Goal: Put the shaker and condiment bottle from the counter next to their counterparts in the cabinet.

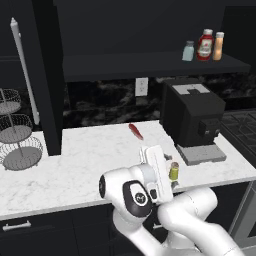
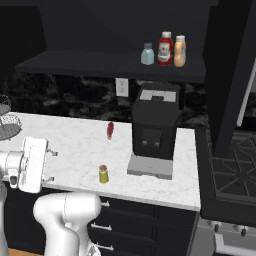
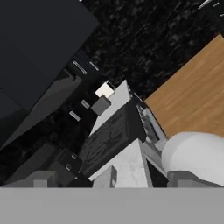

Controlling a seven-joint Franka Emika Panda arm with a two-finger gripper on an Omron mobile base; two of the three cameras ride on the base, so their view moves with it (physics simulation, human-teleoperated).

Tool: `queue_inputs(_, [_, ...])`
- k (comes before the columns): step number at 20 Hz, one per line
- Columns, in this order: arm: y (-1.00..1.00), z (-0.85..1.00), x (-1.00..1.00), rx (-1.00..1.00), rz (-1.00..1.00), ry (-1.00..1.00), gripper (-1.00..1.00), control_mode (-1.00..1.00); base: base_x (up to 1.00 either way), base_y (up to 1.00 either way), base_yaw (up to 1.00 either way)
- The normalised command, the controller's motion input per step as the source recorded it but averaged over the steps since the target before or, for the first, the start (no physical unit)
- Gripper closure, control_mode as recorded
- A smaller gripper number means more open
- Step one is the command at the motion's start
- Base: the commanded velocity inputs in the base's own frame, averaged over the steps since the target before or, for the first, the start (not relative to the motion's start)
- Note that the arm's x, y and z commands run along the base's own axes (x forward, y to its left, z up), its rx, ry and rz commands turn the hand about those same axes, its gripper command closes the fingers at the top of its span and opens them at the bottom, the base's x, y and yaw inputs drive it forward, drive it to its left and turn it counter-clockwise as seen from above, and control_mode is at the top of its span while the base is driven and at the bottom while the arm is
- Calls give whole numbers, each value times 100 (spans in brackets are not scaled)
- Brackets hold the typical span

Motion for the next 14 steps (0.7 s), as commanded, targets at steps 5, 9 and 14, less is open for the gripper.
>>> queue_inputs(5, [-7, -70, 52, 0, -2, 12, -100, -100, 0, 0, 0])
queue_inputs(9, [-18, -56, 38, 0, -1, 8, -100, -100, 0, 0, 0])
queue_inputs(14, [-22, -3, 28, 0, -3, 2, -100, -100, 0, 0, 0])
